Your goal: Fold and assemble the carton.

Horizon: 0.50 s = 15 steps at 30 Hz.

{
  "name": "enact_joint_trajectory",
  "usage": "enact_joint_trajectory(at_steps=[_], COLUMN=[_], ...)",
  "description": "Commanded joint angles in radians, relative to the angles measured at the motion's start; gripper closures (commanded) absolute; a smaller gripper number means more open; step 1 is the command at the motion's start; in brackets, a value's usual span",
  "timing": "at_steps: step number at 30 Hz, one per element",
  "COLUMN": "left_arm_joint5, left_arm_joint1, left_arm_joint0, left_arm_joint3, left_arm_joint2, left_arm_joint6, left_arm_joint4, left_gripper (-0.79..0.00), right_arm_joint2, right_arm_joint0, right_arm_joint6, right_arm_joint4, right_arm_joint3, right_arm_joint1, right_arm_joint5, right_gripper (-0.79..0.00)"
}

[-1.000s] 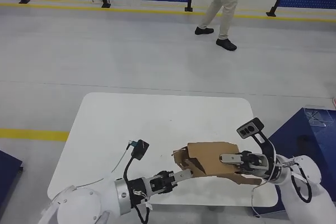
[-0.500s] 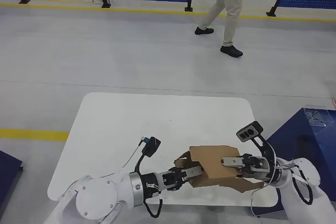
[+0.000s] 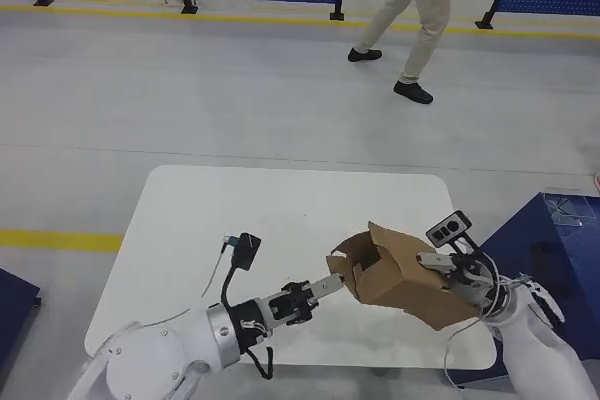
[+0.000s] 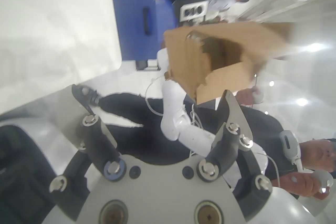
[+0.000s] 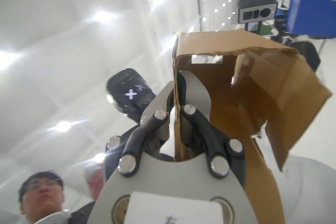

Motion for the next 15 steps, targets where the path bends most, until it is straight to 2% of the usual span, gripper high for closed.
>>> enact_joint_trajectory(at_steps=[1,3,5,10,15], left_arm_joint5=[-0.054,-0.052,-0.025,0.012,0.021], left_arm_joint1=[0.007,0.015,0.021,0.022,0.013], left_arm_joint0=[0.073,0.107,0.112,0.069,0.010], left_arm_joint3=[-0.023,-0.028,-0.034,-0.023,0.001], left_arm_joint2=[-0.076,-0.112,-0.112,-0.030,0.038], left_arm_joint6=[0.025,-0.004,-0.034,-0.084,-0.083], left_arm_joint4=[-0.022,0.009,0.063,0.140,0.159], left_gripper=[-0.785,-0.785,-0.785,-0.785,-0.785], right_arm_joint2=[-0.013,-0.027,-0.042,-0.069,-0.093], right_arm_joint0=[0.017,0.031,0.042,0.048,0.041], right_arm_joint6=[0.013,0.021,0.033,0.042,0.052], right_arm_joint4=[0.092,0.137,0.167,0.175,0.122], right_arm_joint3=[0.036,0.057,0.070,0.071,0.050], right_arm_joint1=[-0.003,-0.006,-0.008,-0.011,-0.012], right_arm_joint5=[0.068,0.120,0.168,0.223,0.224], right_gripper=[0.000,0.000,0.000,0.000,0.000])
